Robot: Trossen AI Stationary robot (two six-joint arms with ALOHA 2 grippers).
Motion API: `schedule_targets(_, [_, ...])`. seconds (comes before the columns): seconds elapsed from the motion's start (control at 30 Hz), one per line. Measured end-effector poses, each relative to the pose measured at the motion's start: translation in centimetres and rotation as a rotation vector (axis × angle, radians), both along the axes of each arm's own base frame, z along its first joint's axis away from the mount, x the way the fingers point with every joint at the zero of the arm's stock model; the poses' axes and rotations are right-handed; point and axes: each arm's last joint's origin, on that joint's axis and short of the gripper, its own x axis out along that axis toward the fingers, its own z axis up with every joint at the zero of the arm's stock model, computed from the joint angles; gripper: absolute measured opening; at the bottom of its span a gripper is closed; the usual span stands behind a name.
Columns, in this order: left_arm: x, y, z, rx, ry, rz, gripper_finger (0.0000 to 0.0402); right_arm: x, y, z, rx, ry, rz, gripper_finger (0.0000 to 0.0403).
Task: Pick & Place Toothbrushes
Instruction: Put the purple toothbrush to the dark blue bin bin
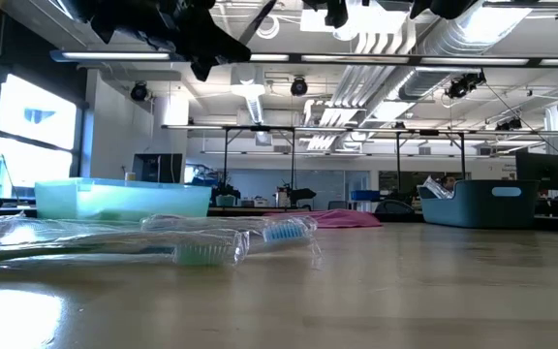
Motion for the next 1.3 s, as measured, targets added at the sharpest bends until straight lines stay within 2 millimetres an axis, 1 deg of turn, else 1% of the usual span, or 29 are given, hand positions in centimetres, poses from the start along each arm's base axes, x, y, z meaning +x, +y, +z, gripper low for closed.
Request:
schedule_targets(0.3, [0.00, 0.00, 0.00, 0.000, 0.000, 0.000, 0.0028, 0.02, -0.01, -0.07, 0.001, 0.008, -0.004, 0.0062])
schedule_targets(0.53, [-0.01, 0.00, -0.04, -0.001, 0.004, -0.001, 0.0028, 0.02, -0.03, -0.10, 0.002, 0.010, -0.007, 0.0016])
schedule_targets(0.73, [-0.02, 0.01, -0.10, -0.004, 0.011, 0.005, 0.0033, 0.04, -0.19, -0.28, 0.020, 0.029, -0.068, 0.0015])
schedule_targets(1.3, [-0.03, 0.03, -0.13, 0.008, 0.014, 0.012, 0.0035, 0.08, -0.22, -0.52, 0.024, 0.057, -0.075, 0.0011])
